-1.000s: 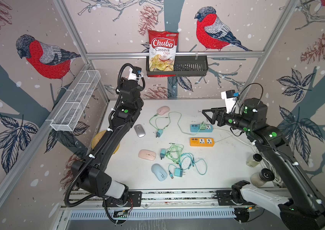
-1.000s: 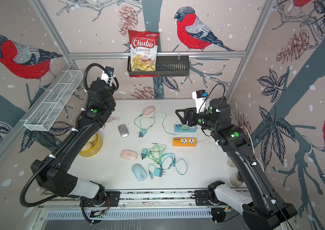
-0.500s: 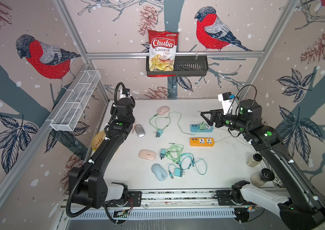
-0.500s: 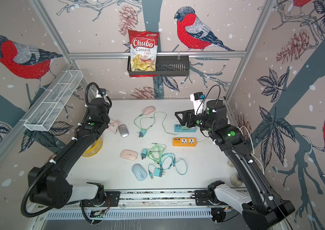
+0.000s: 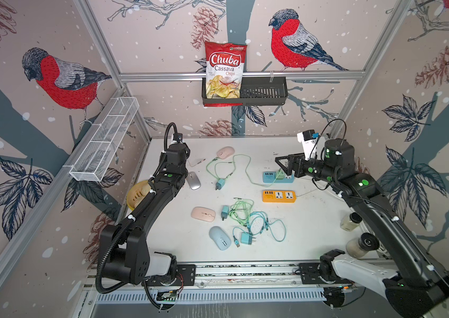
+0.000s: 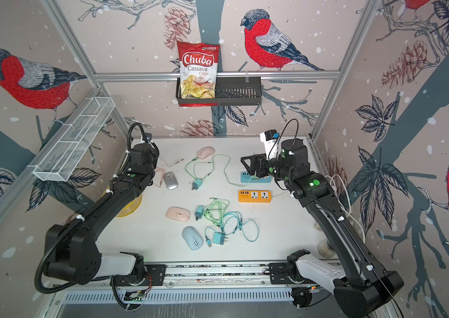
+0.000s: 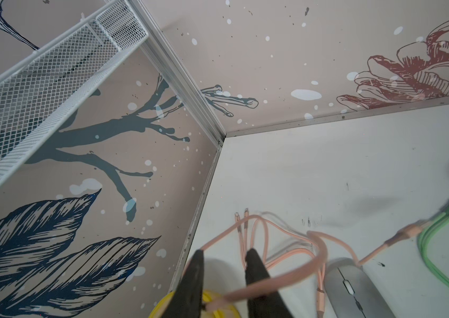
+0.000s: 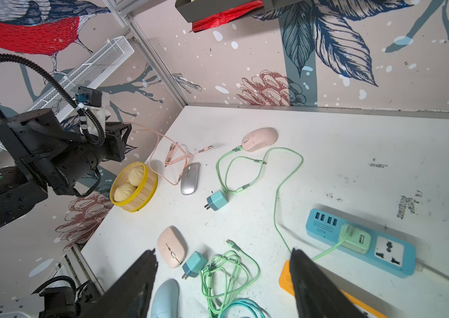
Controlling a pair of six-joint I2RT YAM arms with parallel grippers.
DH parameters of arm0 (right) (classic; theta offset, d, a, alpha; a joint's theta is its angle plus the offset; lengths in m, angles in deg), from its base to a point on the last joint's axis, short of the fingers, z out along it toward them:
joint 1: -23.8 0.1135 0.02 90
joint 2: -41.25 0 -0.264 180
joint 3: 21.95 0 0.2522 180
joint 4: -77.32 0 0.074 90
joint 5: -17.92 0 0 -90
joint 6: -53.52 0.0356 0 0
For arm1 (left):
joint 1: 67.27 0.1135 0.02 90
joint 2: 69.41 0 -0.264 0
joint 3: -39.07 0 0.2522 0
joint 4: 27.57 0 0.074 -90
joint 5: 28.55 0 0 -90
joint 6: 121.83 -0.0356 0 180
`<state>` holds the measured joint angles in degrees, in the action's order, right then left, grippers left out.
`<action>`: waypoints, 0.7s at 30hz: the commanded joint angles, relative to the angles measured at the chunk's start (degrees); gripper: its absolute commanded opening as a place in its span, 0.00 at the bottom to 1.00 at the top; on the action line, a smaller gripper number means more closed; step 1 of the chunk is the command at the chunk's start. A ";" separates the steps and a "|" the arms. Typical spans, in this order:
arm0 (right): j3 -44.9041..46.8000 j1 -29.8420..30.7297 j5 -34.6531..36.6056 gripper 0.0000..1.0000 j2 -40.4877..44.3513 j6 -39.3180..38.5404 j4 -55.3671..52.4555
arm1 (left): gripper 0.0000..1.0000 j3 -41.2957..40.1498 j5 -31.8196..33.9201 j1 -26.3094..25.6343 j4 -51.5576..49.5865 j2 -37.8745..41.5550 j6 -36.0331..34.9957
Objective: Unplug the wireless mouse
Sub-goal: Place the power cord at the center of the board, then move the power cord to the center of the board.
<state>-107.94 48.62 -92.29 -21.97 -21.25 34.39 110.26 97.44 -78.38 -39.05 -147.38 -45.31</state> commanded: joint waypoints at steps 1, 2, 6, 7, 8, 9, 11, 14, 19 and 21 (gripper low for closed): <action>0.23 0.04 1.81 0.78 -1.81 -0.20 -0.10 | 0.64 0.05 -1.15 0.13 -0.15 1.51 2.32; 0.33 0.00 1.62 0.78 -2.54 -0.01 -0.07 | 0.75 0.05 -1.82 0.13 -0.18 2.16 2.77; 0.24 0.76 -0.69 0.78 -7.54 0.90 1.39 | 0.98 1.33 -5.72 0.13 -1.03 6.17 5.59; -0.15 1.58 -0.96 0.78 -9.50 0.78 2.01 | 0.98 1.74 -7.58 0.13 -0.91 7.32 6.43; -0.81 2.50 -1.06 0.78 -11.92 0.73 2.32 | 0.98 1.89 -9.55 0.06 -0.33 8.43 7.08; -2.00 3.75 -1.12 0.78 -14.56 0.60 2.63 | 0.98 1.85 -11.99 0.13 0.50 9.61 7.76; -4.79 6.32 -0.86 0.78 -20.44 0.02 3.17 | 0.98 1.90 -16.04 0.04 1.66 11.35 8.78; -10.20 9.60 0.16 0.74 -30.56 -0.38 4.52 | 0.98 0.07 -23.51 0.04 6.05 14.01 9.37; -25.26 14.30 3.93 0.61 -50.32 -1.67 3.49 | 0.98 -9.15 -29.29 0.04 15.12 18.70 9.92; -34.40 16.30 6.32 0.58 -58.71 -2.51 -0.24 | 0.98 -10.89 -30.17 0.04 16.40 19.45 10.37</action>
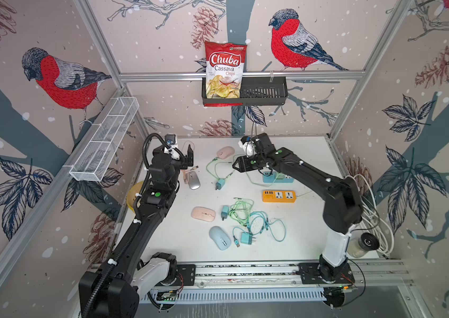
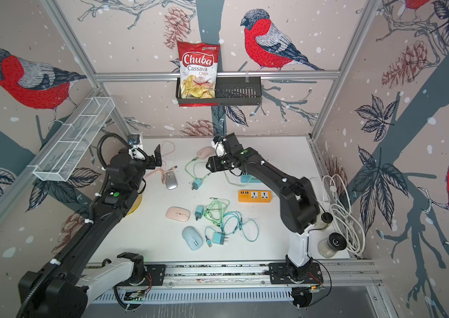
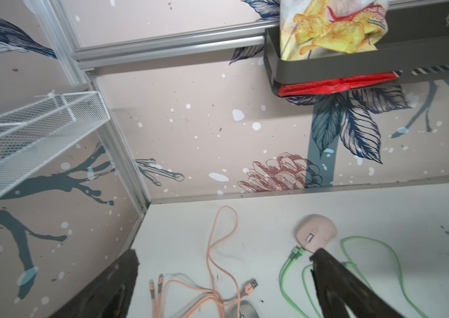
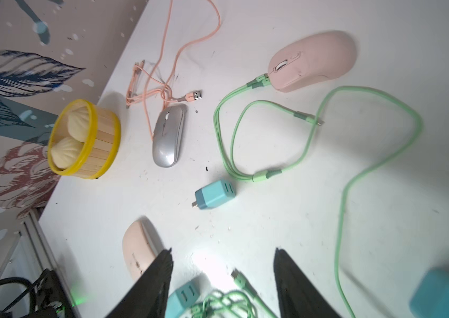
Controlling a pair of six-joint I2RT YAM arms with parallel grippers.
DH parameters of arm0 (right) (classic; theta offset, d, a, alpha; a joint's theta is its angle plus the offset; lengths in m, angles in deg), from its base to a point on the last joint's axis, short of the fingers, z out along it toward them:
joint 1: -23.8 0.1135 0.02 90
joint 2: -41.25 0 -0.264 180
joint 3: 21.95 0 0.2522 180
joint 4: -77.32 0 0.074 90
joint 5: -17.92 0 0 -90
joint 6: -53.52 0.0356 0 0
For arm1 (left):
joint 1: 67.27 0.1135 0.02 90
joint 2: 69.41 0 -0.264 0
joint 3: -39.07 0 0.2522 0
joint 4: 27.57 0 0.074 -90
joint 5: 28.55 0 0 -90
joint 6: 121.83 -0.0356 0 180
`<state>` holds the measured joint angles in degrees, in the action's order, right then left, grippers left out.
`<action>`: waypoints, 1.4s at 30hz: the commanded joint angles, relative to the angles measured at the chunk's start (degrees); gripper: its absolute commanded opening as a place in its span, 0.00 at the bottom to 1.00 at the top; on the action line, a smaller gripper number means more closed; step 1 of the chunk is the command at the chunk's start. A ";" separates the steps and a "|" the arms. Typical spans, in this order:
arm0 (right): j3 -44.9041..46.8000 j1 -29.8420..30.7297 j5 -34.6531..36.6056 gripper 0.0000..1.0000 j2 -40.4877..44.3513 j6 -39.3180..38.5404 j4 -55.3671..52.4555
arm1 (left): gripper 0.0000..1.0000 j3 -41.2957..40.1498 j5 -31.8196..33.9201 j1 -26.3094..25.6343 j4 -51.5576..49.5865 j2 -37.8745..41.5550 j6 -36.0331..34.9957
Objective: Unplug the wireless mouse
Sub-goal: Move the power cord to the center of the board.
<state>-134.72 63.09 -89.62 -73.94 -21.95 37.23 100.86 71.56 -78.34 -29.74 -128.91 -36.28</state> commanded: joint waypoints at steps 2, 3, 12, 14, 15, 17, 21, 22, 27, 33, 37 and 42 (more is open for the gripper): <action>-16.58 3.80 6.84 0.56 -14.84 -2.37 -5.96 | 0.98 -2.02 -5.68 0.00 7.32 1.21 3.00; -21.40 4.73 8.19 0.56 -18.76 -2.55 -7.50 | 0.98 -1.74 -6.76 0.00 7.08 1.40 4.17; -36.53 7.47 13.61 0.56 -33.25 -1.10 -6.93 | 0.98 -3.42 -11.84 0.08 9.31 4.86 8.44; -36.40 7.62 13.94 0.53 -34.11 -1.47 -6.25 | 0.98 -3.80 -12.75 0.08 9.98 5.36 9.24; -36.33 7.75 14.45 0.53 -34.61 -1.75 -5.90 | 0.98 -3.82 -13.45 0.08 10.19 5.45 9.75; -36.44 8.17 15.45 0.53 -35.58 -2.40 -5.67 | 0.98 -3.82 -14.32 0.08 10.21 5.37 10.34; -36.35 8.83 17.05 0.53 -36.83 -2.85 -6.08 | 0.98 -3.80 -14.42 0.08 10.27 5.80 10.64; -36.35 9.11 17.55 0.53 -37.00 -3.04 -6.35 | 0.98 -3.82 -14.36 0.08 10.24 5.97 10.66; -36.39 10.87 23.89 0.47 -37.82 -5.28 -8.05 | 0.98 -3.82 -14.55 0.08 10.31 6.20 10.81; -36.91 11.12 30.00 0.24 -38.52 -6.16 -10.05 | 0.98 -3.84 -14.72 0.17 10.32 6.00 10.70; -36.90 8.01 25.68 0.08 -38.28 -2.28 -10.58 | 0.98 -3.90 -14.94 0.33 10.36 5.46 10.69; -34.69 0.97 16.79 0.00 -35.75 3.71 -10.66 | 0.98 -4.25 -14.90 0.44 10.56 4.80 10.28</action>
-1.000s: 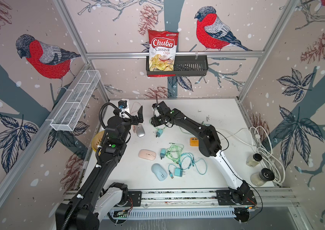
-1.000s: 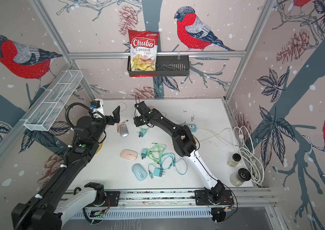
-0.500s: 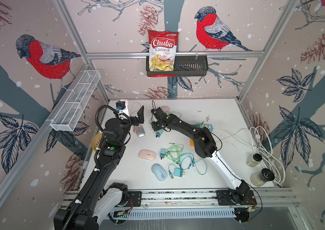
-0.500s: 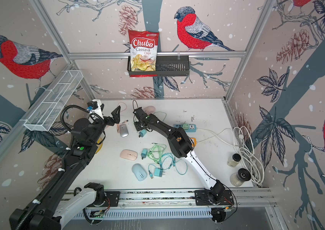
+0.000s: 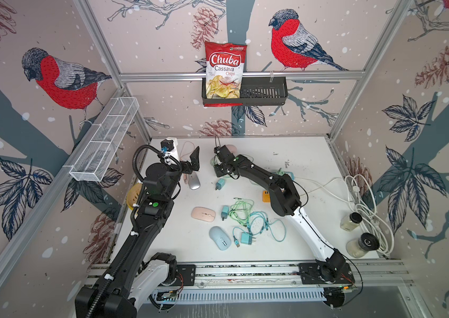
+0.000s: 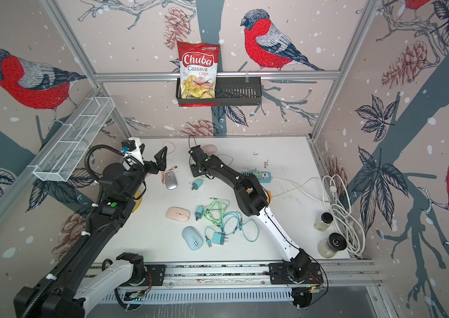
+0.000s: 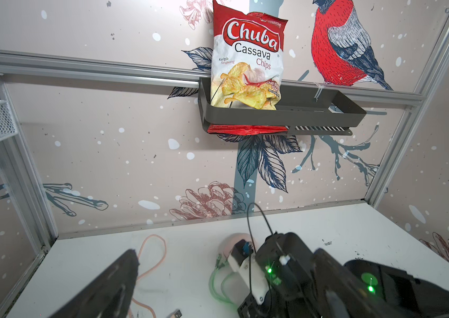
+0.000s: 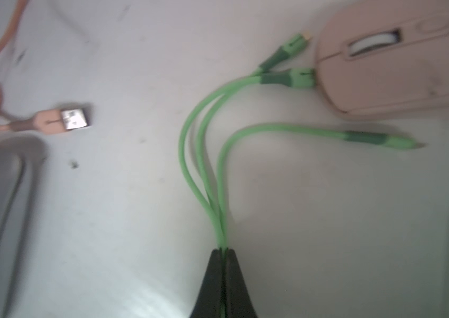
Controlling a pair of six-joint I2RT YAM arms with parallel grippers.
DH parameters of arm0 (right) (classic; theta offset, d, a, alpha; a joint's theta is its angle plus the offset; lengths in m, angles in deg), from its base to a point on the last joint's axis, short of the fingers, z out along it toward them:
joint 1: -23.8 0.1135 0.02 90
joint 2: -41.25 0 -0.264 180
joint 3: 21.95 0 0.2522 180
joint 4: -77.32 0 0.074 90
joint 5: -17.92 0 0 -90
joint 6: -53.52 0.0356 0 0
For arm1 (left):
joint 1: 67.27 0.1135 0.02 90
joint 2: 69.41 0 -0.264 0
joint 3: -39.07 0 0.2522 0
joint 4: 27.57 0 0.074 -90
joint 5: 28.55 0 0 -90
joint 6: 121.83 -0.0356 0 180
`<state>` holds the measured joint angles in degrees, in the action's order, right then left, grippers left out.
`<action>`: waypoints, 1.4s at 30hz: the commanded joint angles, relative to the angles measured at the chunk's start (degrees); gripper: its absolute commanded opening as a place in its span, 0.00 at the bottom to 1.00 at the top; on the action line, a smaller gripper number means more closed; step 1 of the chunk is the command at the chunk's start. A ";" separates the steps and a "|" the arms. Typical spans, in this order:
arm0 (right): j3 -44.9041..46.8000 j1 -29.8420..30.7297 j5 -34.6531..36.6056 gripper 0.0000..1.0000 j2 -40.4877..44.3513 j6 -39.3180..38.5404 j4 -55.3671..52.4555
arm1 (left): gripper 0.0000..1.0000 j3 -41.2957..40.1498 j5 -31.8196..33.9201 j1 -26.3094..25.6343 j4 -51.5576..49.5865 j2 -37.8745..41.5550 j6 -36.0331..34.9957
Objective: Unplug the wireless mouse
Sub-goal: Move the power cord to the center of the board.
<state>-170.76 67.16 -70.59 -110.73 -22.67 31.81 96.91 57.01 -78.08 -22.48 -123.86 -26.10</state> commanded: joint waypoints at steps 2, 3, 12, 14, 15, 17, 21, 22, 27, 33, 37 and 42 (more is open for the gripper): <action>3.85 -4.85 -3.65 0.00 3.44 4.47 -4.70 | 0.98 -0.39 -0.52 0.17 3.45 -0.60 0.13; 5.78 -5.44 -3.95 0.00 4.99 4.03 -4.32 | 0.98 -0.39 -0.71 0.17 3.38 -0.81 0.10; 26.59 -5.19 -3.02 0.00 19.42 -1.66 -3.06 | 0.98 -0.31 -1.23 0.17 3.25 -1.93 0.10; 33.68 -4.07 -1.91 0.00 23.58 -1.85 -1.33 | 0.98 -0.31 -1.25 0.18 3.21 -2.14 0.14; 37.46 -3.40 -1.33 0.00 25.79 -1.75 -0.40 | 0.98 -0.31 -1.24 0.26 3.20 -2.23 -0.01; 43.80 -2.23 -0.24 0.00 29.96 -1.21 1.24 | 0.98 -0.30 -1.26 0.26 3.12 -2.36 -0.07; 52.59 -1.28 -0.63 0.15 36.75 0.00 3.88 | 0.98 -0.26 -1.18 0.26 3.13 -2.91 -0.16; 53.46 -1.33 -0.66 0.26 38.10 0.44 4.32 | 0.98 -0.26 -1.39 0.26 3.14 -2.97 -0.16; 50.28 -2.34 -1.96 0.57 42.05 2.54 5.44 | 0.98 -0.22 -1.75 0.27 3.16 -3.37 -0.02; 35.29 -6.36 -5.56 0.48 31.60 7.09 2.04 | 0.98 -0.39 -1.70 0.30 3.18 -3.01 -0.15; 25.01 -8.31 -2.41 0.50 22.14 9.58 -1.65 | 0.98 -0.39 -2.11 0.34 3.31 -3.10 0.02; 15.27 -9.13 5.11 0.89 15.28 12.33 -5.07 | 0.98 -0.39 -2.64 0.34 3.52 -3.00 0.49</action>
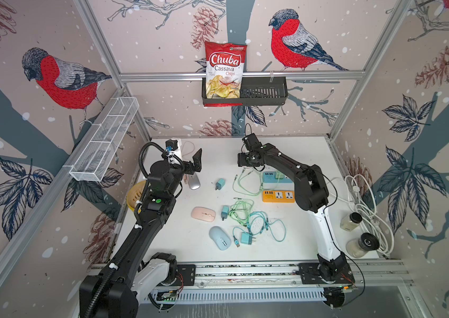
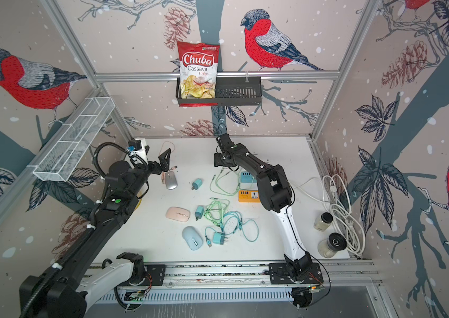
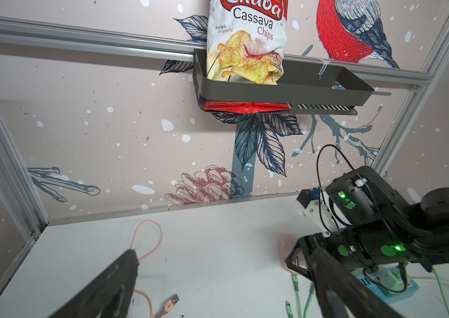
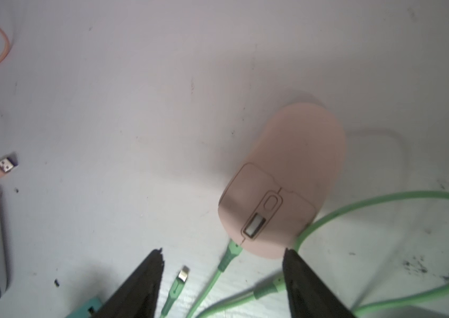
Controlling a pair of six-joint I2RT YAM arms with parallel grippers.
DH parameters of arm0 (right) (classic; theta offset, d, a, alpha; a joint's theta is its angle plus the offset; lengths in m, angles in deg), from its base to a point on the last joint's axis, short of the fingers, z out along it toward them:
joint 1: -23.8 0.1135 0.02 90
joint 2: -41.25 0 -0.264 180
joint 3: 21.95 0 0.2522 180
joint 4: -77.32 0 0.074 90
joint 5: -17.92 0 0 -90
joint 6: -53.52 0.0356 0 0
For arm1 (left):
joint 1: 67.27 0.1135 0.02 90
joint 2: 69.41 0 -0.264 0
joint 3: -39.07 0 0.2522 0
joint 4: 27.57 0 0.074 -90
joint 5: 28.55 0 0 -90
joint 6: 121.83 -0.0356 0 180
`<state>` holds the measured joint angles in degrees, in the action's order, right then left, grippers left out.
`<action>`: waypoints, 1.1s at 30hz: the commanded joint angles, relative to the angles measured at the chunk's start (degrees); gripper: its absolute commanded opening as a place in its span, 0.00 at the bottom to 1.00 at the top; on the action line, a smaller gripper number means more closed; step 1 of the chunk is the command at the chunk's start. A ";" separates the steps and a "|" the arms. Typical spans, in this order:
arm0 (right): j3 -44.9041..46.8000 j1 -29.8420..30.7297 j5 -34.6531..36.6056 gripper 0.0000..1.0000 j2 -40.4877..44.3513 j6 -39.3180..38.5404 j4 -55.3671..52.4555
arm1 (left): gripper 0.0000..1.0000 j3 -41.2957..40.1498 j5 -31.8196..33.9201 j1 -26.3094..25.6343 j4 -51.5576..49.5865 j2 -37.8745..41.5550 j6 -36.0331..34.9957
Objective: Unplug the wireless mouse
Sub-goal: Move the power cord to the center of the board, then pick up the mouse from the center of the board.
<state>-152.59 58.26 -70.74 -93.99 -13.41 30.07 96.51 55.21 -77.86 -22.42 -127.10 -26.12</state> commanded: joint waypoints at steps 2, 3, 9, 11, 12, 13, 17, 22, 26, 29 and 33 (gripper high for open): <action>-3.31 -0.10 6.57 0.99 -1.82 3.45 -3.01 | 0.98 0.00 -0.90 0.11 3.55 0.42 0.52; -3.30 -0.09 7.39 0.99 -2.03 3.60 -2.96 | 0.98 0.00 -1.02 0.13 3.51 0.57 0.53; -5.66 -0.31 13.24 0.99 -4.83 5.70 -3.85 | 0.98 -0.08 -1.46 0.26 3.82 1.13 0.90; -7.67 -0.69 12.10 1.00 -6.27 6.26 -3.64 | 0.98 -0.09 -1.56 0.22 3.84 1.27 0.98; -8.56 -0.82 11.57 1.00 -6.91 6.45 -3.64 | 0.98 -0.09 -1.59 0.22 3.86 1.30 0.97; -9.60 -0.86 11.21 1.00 -7.58 6.62 -3.51 | 0.98 -0.09 -1.63 0.22 3.81 1.31 1.04; -13.09 -0.17 13.26 0.92 -9.05 5.96 -4.22 | 0.98 -0.17 -1.56 0.22 3.90 1.44 1.01; -13.12 1.66 18.22 0.90 -5.81 5.67 -6.21 | 0.98 -0.18 -1.69 0.22 3.85 1.58 0.97; -9.49 2.80 18.96 0.89 -2.13 4.97 -3.31 | 0.98 -0.18 -2.02 0.31 4.04 1.71 1.18; -9.99 2.59 18.52 0.89 -2.09 5.10 -2.80 | 0.98 -0.18 -2.09 0.31 4.07 1.71 1.16; -10.68 0.97 12.20 0.90 -3.40 5.30 0.26 | 0.98 -0.26 -2.00 0.31 4.09 1.62 1.21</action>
<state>-162.65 60.12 -54.63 -96.65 -8.07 27.20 96.36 53.90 -77.62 -22.35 -125.57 -25.81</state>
